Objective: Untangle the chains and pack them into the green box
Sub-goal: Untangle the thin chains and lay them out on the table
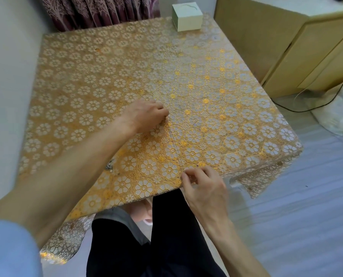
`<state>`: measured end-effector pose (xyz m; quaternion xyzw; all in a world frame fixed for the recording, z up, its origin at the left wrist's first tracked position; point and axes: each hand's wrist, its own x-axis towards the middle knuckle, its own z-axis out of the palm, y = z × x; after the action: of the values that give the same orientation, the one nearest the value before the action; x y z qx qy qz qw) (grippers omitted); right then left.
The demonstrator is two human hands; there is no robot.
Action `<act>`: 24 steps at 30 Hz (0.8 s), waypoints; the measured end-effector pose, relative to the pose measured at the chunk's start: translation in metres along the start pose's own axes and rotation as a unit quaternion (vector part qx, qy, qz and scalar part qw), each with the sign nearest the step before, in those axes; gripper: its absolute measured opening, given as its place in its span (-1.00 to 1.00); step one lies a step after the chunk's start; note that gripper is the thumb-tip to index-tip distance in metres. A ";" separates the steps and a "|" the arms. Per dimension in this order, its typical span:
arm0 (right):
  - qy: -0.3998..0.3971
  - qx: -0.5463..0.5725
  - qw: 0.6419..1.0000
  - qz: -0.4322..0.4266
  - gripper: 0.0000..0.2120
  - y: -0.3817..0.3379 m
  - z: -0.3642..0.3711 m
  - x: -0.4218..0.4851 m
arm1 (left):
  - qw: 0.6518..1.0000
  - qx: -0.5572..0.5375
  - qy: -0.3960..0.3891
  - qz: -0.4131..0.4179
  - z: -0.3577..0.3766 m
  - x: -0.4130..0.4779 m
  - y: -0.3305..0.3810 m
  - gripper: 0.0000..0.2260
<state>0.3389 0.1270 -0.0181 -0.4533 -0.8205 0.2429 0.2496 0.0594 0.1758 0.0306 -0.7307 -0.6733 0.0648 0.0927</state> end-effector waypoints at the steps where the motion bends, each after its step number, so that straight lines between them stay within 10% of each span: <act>1: -0.011 0.003 1.000 0.001 -0.94 0.000 -0.002 0.000 | 0.999 -0.026 0.000 -0.032 -0.003 -0.001 0.005 -0.77; 9: -0.050 -0.007 0.996 -0.075 -0.87 -0.017 -0.015 -0.001 | 0.930 -0.267 0.022 -0.254 -0.011 -0.075 0.038 -0.71; 16: -0.120 -0.003 0.976 -0.183 -0.89 -0.063 0.019 0.001 | 0.795 -0.342 0.115 -0.488 -0.003 -0.232 0.069 -0.69; 24: -0.193 -0.015 0.961 -0.198 -0.74 -0.114 0.065 0.014 | 0.835 -0.164 0.094 -0.517 0.031 -0.294 0.083 -0.52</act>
<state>0.2210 0.0739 0.0064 -0.2294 -0.9300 0.2596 0.1228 0.1088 -0.1222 -0.0269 -0.2834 -0.9417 -0.1732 0.0545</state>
